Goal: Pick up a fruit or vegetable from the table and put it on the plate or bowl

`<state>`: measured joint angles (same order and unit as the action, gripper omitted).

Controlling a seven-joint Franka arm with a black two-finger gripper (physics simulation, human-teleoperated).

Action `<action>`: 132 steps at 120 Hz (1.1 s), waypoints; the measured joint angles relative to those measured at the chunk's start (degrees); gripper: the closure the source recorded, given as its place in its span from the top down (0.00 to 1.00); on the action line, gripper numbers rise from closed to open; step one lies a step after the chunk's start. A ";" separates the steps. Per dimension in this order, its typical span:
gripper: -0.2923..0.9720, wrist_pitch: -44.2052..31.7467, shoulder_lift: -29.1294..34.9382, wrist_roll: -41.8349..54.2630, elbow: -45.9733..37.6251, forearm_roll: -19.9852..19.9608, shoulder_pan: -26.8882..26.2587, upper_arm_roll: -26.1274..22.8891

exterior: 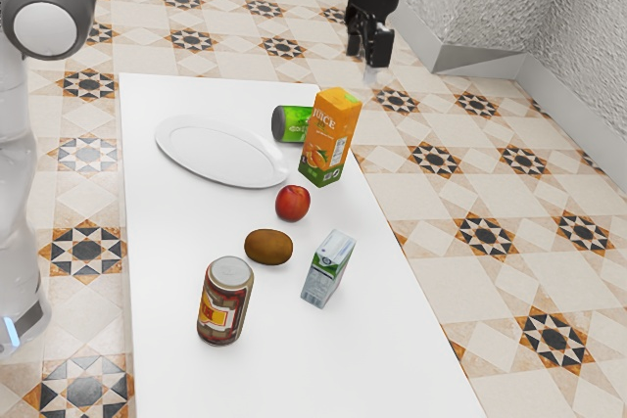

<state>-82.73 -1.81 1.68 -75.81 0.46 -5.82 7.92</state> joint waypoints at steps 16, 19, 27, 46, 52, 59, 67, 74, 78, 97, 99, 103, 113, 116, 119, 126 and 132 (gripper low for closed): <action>0.77 2.38 -0.07 0.99 0.53 0.10 4.77 0.31; 0.77 2.67 -0.07 1.15 0.54 0.11 5.79 0.33; 0.77 3.31 -0.02 1.56 0.61 0.14 8.35 0.35; 0.77 6.50 1.84 2.33 10.80 0.92 14.75 -2.18; 0.77 7.19 1.59 2.51 12.20 0.21 17.71 -3.89; 0.77 7.81 -0.36 2.69 12.60 -0.44 20.69 -5.65; 0.77 7.96 -2.89 2.86 12.72 -0.76 19.84 -8.38; 0.77 7.61 -4.98 3.00 12.75 -0.85 11.63 -11.00; 0.77 7.37 -5.94 3.08 12.72 -0.89 6.48 -12.08; 0.77 6.63 -8.09 3.39 12.69 -0.75 0.92 -12.94; 0.77 6.58 -8.34 3.42 12.69 -0.48 1.05 -12.98; 0.77 6.50 -8.73 3.47 12.68 -0.01 1.15 -13.03; 0.77 6.35 -9.12 3.61 12.68 0.58 1.04 -13.20; 0.77 6.31 -9.06 3.64 12.39 0.62 0.97 -13.18; 0.77 6.21 -8.84 3.68 11.49 0.62 0.94 -13.15; 0.77 4.44 -5.10 3.73 4.72 0.57 1.21 -13.52; 0.77 1.96 0.06 3.66 -4.29 0.55 1.22 -14.19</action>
<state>-80.77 -1.75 5.34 -80.10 1.02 -4.61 -6.27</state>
